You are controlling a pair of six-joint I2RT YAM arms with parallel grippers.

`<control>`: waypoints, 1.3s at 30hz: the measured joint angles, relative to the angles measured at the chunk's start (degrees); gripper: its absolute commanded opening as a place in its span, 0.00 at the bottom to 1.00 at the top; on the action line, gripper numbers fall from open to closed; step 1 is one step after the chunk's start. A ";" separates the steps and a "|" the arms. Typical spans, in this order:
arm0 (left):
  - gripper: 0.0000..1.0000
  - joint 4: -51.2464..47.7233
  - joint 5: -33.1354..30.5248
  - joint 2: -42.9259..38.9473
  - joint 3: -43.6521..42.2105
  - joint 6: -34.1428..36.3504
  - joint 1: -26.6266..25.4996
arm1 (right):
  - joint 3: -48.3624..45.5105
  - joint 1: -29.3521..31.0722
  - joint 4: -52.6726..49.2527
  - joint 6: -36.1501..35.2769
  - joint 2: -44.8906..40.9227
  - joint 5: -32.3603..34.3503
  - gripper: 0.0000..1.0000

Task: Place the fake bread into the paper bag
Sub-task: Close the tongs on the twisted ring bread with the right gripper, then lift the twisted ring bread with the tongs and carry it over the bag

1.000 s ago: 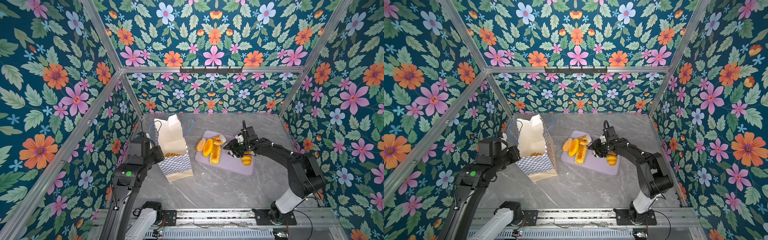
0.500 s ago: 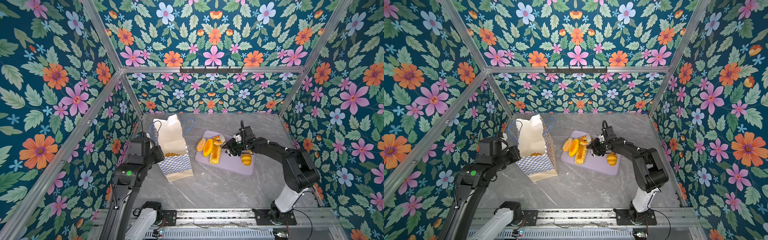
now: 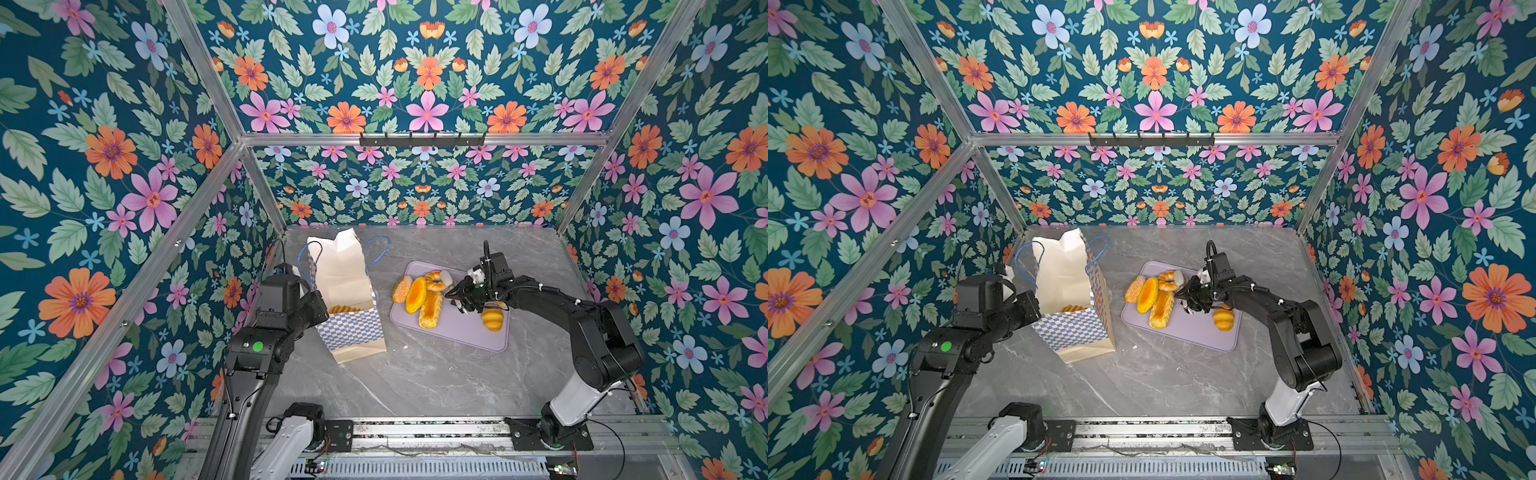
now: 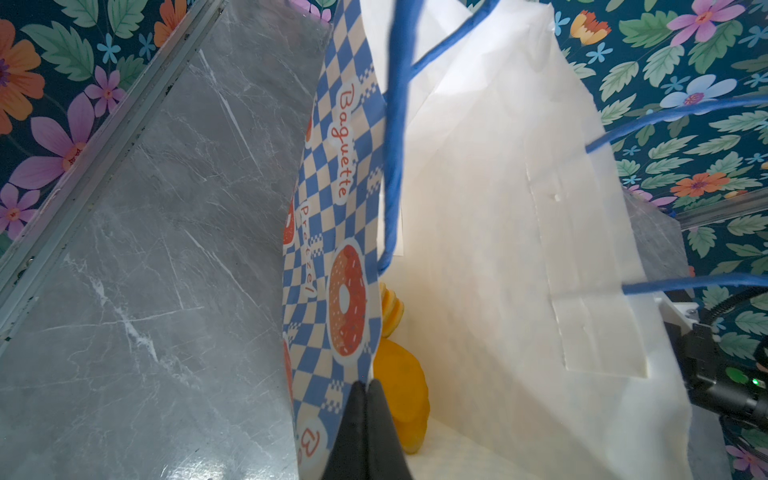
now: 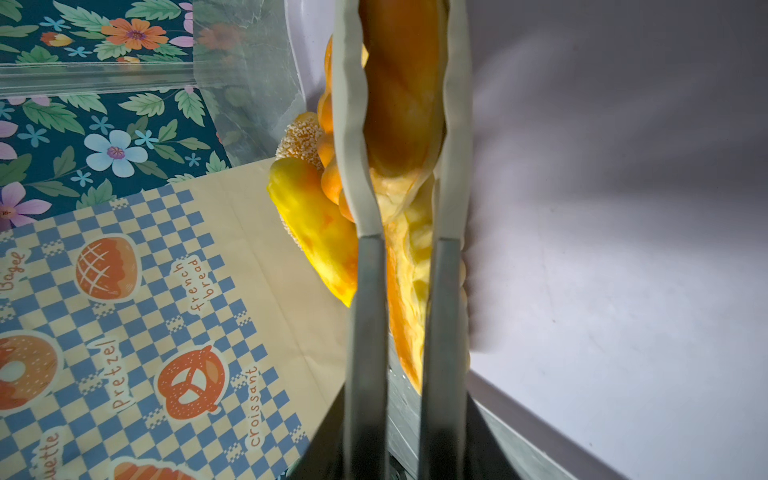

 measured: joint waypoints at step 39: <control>0.14 -2.38 -0.22 -1.55 1.68 0.00 -0.04 | 6.67 -0.02 -20.76 -8.20 -21.20 9.01 0.31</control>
